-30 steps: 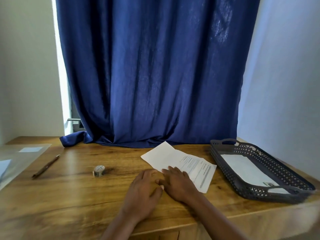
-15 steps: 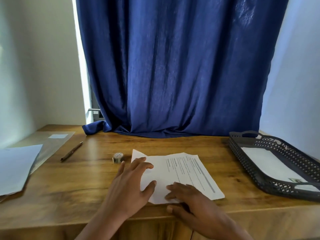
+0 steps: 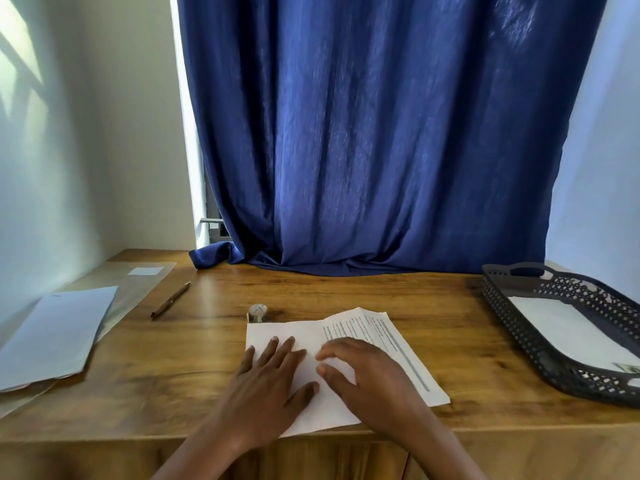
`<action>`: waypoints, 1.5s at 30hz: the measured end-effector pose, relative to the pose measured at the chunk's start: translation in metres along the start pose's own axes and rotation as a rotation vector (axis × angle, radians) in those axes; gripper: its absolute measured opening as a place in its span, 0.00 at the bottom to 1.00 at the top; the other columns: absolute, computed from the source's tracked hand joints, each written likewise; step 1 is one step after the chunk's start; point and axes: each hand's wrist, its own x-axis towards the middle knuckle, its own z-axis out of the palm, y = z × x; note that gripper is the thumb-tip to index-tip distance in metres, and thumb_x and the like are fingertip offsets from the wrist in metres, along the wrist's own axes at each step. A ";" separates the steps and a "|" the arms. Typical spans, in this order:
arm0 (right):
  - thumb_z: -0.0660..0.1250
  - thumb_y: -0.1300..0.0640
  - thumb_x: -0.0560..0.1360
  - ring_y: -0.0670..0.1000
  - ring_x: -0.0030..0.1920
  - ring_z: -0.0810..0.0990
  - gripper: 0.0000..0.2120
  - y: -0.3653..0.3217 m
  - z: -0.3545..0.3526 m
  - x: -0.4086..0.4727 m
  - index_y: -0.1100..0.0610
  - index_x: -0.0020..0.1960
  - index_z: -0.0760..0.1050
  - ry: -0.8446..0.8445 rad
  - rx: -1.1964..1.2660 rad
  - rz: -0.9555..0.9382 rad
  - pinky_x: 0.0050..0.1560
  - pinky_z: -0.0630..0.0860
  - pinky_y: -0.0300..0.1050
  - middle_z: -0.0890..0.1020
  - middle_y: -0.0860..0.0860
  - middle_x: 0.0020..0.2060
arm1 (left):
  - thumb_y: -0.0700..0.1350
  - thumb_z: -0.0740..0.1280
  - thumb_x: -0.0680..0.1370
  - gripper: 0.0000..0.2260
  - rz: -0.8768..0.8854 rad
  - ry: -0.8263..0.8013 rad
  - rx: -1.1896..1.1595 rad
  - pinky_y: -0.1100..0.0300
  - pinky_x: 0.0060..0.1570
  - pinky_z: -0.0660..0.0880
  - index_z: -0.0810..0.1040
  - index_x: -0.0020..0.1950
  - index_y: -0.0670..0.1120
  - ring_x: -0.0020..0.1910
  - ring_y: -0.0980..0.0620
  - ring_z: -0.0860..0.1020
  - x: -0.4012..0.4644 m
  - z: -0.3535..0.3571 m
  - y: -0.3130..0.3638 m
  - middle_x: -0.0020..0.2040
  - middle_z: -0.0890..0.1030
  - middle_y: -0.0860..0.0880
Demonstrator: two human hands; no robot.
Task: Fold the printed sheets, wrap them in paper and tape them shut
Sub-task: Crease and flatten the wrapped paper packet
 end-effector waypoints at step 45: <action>0.26 0.31 0.67 0.49 0.81 0.42 0.47 0.080 0.025 0.015 0.46 0.82 0.42 -0.191 -0.330 0.273 0.80 0.42 0.52 0.44 0.46 0.82 | 0.73 0.34 0.73 0.41 -0.059 -0.027 0.047 0.52 0.79 0.38 0.40 0.84 0.56 0.82 0.55 0.38 0.022 -0.001 -0.012 0.83 0.40 0.56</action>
